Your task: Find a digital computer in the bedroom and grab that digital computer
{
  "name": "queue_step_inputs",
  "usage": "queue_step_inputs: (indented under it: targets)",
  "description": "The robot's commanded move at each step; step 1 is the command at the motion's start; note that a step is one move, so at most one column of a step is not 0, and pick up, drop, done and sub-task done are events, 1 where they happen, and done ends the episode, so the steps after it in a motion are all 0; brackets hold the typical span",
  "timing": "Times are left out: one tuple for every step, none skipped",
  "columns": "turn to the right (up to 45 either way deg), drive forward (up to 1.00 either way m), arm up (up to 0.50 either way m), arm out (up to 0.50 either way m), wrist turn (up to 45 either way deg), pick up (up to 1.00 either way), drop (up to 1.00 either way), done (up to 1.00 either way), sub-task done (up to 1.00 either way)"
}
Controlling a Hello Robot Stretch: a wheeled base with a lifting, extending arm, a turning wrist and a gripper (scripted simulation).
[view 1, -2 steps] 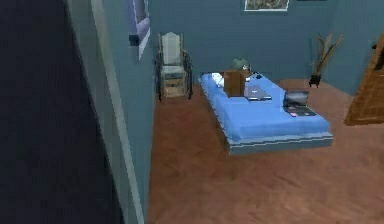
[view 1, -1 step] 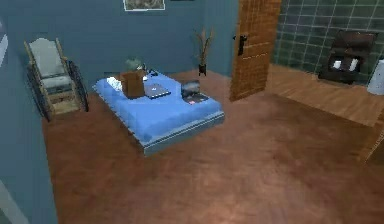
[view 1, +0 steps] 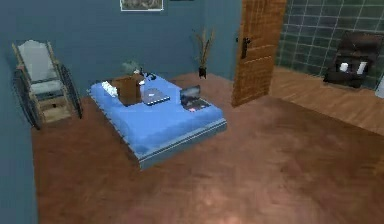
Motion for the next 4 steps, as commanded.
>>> queue_step_inputs:
  targets:
    - [3.0,0.00,0.00,0.00,0.0,0.00,0.00,0.00,0.00]
    - [0.0,1.00,0.00,0.00,0.0,0.00,0.00,0.00,0.00]
    - [9.0,0.00,0.00,0.00,0.0,0.00,0.00,0.00,0.00]
    - [0.0,0.15,0.00,0.00,0.0,0.00,0.00,0.00,0.00]
